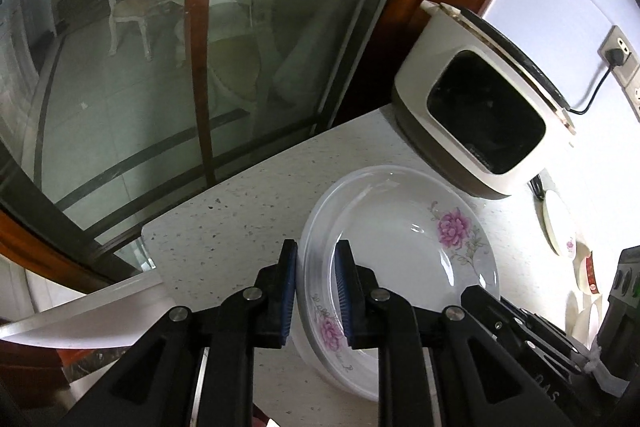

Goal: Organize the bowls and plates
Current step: 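Carry both held plates over the plates placed by the glass door, then lower the plates onto the placed plates and open both tools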

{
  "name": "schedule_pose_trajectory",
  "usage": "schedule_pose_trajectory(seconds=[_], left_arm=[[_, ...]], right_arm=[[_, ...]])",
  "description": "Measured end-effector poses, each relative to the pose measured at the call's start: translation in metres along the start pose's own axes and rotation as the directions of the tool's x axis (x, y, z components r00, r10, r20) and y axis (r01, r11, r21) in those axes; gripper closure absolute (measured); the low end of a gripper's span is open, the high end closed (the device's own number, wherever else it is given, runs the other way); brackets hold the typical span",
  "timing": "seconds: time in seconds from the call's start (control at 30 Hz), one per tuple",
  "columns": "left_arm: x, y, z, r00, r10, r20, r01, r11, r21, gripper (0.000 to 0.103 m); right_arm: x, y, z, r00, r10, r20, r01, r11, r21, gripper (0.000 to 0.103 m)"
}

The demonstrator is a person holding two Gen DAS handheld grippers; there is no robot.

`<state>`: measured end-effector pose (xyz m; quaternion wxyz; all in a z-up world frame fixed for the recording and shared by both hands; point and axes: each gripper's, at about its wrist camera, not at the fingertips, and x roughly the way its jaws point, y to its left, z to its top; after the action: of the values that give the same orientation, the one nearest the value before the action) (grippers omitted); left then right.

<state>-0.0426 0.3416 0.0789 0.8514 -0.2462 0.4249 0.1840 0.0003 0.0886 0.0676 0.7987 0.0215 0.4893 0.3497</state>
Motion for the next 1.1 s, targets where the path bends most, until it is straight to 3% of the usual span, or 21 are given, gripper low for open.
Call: schedule_pose_trajectory(seconds=[0.83,1.1], left_arm=[[0.018,-0.002,-0.012,0.996,0.045,-0.072,-0.04,0.998,0.058,0.084],[0.018,-0.004,-0.011,0.996,0.058,-0.073,-0.053,0.996,0.077,0.083]], right_arm=[[0.013,0.008,0.001,0.995,-0.085,-0.052,0.08,0.993,-0.085,0.085],[0.015,0.018,0.002,0.992,-0.114,-0.052,0.106,0.984,-0.141,0.076]])
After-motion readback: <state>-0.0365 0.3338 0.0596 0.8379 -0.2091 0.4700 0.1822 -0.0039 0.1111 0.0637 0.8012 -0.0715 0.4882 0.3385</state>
